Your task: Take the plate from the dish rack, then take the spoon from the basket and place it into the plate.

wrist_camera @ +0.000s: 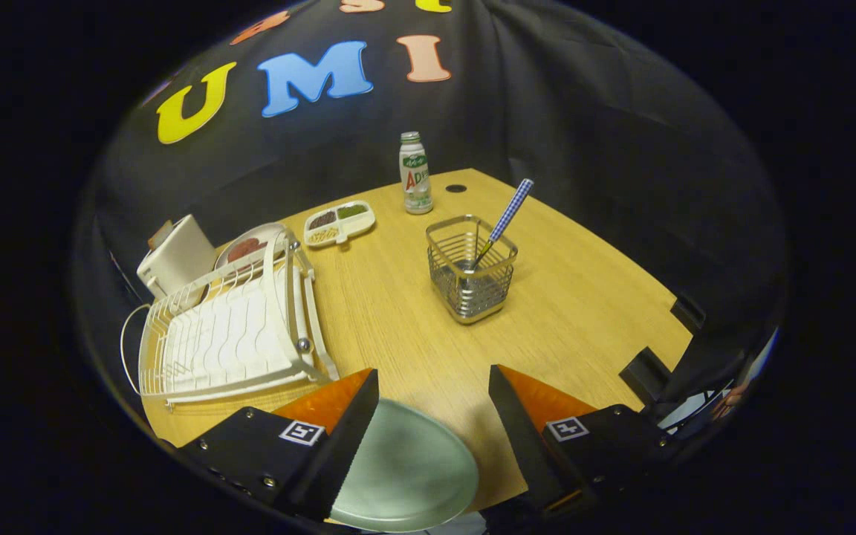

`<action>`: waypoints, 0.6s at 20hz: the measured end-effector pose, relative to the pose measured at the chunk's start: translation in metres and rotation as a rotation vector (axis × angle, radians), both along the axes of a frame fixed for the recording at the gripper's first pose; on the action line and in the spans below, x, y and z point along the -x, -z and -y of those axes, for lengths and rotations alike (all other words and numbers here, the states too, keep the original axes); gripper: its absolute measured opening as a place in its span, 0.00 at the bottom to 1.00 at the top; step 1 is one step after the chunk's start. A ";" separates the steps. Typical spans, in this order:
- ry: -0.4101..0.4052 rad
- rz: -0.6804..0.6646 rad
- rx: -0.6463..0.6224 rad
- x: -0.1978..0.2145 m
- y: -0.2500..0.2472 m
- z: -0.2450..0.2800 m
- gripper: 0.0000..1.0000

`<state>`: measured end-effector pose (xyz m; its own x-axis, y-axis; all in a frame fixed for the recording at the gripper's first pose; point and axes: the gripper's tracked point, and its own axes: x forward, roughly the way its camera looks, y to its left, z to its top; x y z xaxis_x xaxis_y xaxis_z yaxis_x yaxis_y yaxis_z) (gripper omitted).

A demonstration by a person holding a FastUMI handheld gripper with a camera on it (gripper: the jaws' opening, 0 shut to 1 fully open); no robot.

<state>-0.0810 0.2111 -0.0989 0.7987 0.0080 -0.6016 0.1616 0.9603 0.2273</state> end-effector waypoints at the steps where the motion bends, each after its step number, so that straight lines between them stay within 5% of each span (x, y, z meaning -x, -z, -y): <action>1: 0.027 0.017 -0.003 -0.008 -0.007 0.008 0.93; 12: 0.289 0.090 -0.052 -0.095 -0.043 0.082 0.93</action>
